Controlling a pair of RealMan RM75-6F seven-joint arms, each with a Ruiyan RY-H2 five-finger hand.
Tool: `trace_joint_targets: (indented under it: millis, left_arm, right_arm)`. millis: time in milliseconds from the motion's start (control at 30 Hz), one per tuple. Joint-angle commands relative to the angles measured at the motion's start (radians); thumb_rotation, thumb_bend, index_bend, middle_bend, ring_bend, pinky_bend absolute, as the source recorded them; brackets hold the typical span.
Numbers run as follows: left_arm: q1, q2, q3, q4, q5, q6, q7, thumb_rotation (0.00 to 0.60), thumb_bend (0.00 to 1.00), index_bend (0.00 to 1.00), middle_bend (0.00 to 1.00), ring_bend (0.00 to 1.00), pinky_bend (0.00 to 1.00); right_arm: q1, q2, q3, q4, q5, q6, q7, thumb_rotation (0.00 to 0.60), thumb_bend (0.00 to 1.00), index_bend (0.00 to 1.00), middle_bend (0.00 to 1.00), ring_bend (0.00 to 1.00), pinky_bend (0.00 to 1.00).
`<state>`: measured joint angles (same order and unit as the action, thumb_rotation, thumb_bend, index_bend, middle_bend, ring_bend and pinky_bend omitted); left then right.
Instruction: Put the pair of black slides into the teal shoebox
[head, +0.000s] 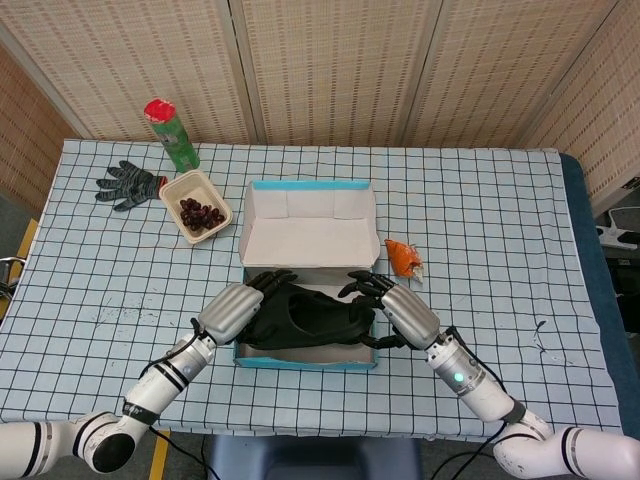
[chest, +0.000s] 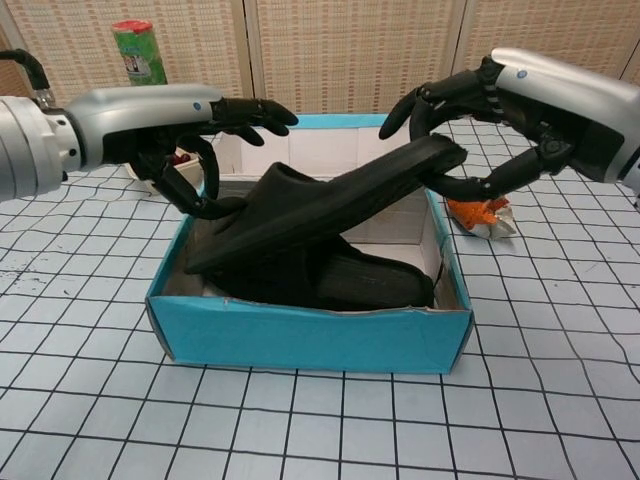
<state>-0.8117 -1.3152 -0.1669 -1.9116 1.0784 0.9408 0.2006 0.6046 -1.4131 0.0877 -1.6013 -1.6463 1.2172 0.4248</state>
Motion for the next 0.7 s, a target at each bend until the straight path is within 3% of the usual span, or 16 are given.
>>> trace_joint_targets:
  millis: [33, 333, 700]
  left_arm:
    - [-0.002, -0.001, -0.002, 0.003, -0.003, 0.000, 0.003, 0.599, 0.43, 0.00, 0.04, 0.07, 0.44]
    - [-0.002, -0.003, -0.001, 0.013, -0.019, 0.005, 0.011, 0.600, 0.43, 0.00, 0.04, 0.08, 0.44]
    - [-0.009, -0.011, 0.004, 0.017, -0.031, 0.004, 0.032, 0.600, 0.43, 0.00, 0.04, 0.07, 0.44]
  right_arm:
    - [0.013, 0.048, 0.009, -0.077, 0.059, -0.057, 0.103, 0.600, 0.35, 0.94, 0.29, 0.12, 0.20]
    - [0.010, 0.064, 0.027, -0.169, 0.168, -0.121, 0.276, 0.600, 0.38, 0.95, 0.29, 0.12, 0.20]
    - [-0.020, 0.077, -0.024, -0.192, 0.241, -0.193, 0.212, 0.600, 0.43, 0.96, 0.29, 0.12, 0.20]
